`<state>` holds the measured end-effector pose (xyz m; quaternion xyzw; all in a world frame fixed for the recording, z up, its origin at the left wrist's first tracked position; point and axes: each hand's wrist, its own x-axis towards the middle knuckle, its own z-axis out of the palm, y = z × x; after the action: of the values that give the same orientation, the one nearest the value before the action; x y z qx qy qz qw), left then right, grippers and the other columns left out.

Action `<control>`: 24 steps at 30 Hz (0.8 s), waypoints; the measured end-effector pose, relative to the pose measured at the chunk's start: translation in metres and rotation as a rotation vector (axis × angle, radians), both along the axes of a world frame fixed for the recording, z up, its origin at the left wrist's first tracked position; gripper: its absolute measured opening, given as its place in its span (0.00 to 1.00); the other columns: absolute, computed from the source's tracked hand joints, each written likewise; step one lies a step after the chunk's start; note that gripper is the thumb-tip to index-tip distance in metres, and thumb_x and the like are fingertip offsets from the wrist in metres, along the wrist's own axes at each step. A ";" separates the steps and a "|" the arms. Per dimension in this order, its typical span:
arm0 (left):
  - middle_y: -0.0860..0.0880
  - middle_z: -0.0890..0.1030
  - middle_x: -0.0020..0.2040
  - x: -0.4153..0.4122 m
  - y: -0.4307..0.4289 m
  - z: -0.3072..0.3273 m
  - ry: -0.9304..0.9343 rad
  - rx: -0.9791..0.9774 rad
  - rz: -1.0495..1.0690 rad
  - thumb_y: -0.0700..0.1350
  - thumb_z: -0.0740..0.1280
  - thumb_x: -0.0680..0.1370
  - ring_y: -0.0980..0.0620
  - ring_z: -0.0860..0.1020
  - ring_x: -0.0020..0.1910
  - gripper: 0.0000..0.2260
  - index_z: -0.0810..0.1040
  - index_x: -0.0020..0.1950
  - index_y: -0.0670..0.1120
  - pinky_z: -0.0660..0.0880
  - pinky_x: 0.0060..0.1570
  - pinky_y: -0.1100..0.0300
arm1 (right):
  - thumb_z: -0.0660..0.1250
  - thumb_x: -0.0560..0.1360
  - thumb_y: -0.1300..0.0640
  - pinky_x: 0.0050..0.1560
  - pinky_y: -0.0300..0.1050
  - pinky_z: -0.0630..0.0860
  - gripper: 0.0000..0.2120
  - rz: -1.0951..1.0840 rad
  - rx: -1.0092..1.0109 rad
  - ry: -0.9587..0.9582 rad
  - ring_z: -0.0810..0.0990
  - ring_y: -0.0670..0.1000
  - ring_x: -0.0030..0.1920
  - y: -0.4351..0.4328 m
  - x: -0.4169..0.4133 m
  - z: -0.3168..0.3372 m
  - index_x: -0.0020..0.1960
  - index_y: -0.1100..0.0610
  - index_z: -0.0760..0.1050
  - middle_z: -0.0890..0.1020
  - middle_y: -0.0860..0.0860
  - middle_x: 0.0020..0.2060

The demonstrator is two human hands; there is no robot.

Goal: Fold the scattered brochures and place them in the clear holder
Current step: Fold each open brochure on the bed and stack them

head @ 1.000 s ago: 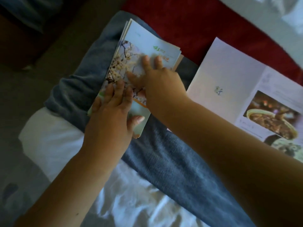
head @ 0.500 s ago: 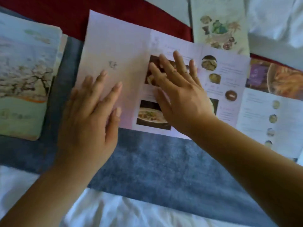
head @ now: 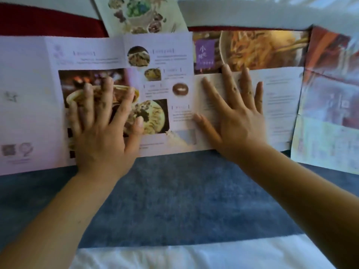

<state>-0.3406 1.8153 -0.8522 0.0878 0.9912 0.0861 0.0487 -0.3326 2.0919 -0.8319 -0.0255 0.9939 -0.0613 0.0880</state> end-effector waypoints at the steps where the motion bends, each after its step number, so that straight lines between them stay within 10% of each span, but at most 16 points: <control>1: 0.50 0.48 0.85 0.000 -0.001 -0.001 0.001 -0.009 -0.008 0.62 0.47 0.84 0.40 0.46 0.83 0.27 0.53 0.83 0.59 0.44 0.78 0.34 | 0.48 0.82 0.29 0.80 0.63 0.37 0.35 -0.001 -0.016 0.003 0.39 0.63 0.83 0.001 0.006 -0.002 0.84 0.41 0.46 0.44 0.52 0.84; 24: 0.51 0.48 0.84 0.095 -0.029 0.018 -0.095 -0.071 0.011 0.66 0.50 0.81 0.43 0.47 0.83 0.31 0.53 0.83 0.58 0.45 0.79 0.38 | 0.49 0.82 0.30 0.80 0.67 0.44 0.34 -0.048 -0.051 -0.027 0.39 0.59 0.83 -0.036 0.084 -0.004 0.84 0.41 0.48 0.43 0.57 0.84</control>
<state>-0.2456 1.7865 -0.8338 0.0764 0.9907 0.0553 0.0983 -0.2488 2.0556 -0.8358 -0.0032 0.9910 -0.0893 0.0994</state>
